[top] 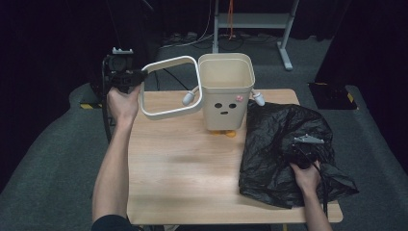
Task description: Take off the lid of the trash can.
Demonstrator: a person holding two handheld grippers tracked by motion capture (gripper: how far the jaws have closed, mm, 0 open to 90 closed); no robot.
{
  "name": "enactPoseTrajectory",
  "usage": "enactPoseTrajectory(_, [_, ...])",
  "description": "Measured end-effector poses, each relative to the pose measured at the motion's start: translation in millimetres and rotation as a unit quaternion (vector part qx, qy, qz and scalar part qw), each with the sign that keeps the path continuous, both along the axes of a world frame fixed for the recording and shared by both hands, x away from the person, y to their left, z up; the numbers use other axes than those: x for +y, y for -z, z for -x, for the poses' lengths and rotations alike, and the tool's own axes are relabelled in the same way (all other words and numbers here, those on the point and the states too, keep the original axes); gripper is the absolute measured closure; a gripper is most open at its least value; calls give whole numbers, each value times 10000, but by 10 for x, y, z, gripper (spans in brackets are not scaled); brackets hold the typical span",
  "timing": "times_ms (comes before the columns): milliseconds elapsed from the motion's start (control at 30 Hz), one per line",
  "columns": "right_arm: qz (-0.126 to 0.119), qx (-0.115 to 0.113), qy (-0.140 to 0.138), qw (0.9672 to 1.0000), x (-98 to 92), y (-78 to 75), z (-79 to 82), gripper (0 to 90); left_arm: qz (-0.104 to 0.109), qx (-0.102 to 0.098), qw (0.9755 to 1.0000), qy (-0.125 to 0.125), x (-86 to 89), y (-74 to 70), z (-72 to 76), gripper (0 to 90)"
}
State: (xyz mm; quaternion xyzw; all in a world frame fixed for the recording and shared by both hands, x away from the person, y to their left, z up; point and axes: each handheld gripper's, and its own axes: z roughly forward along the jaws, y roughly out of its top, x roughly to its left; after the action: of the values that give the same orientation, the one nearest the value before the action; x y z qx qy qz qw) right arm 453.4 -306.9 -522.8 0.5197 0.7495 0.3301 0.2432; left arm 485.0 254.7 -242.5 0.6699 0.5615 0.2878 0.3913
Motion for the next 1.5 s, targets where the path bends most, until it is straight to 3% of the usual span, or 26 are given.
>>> enactPoseTrajectory(467, [-5, 3, 3, 10000, 2, 0, 4, 319, 93, 83, 9999, -93, 79, 132, 46, 800])
enactPoseTrajectory(667, [-5, 3, 5, 10000, 1, 0, 3, 319, -148, 210, 9995, -170, 92, 241, 71, 800])
enactPoseTrajectory(933, [-7, 4, 4, 10000, 1, 0, 3, 318, -36, 310, 9993, -221, 157, 382, 96, 800])
enactPoseTrajectory(1100, [-6, 3, 2, 10000, 1, 0, 3, 318, -236, 332, 9988, -268, 151, 465, 123, 800])
enactPoseTrajectory(1500, [-6, 3, 2, 10000, 1, 0, 3, 318, -95, 388, 9983, -414, 275, 611, 174, 800])
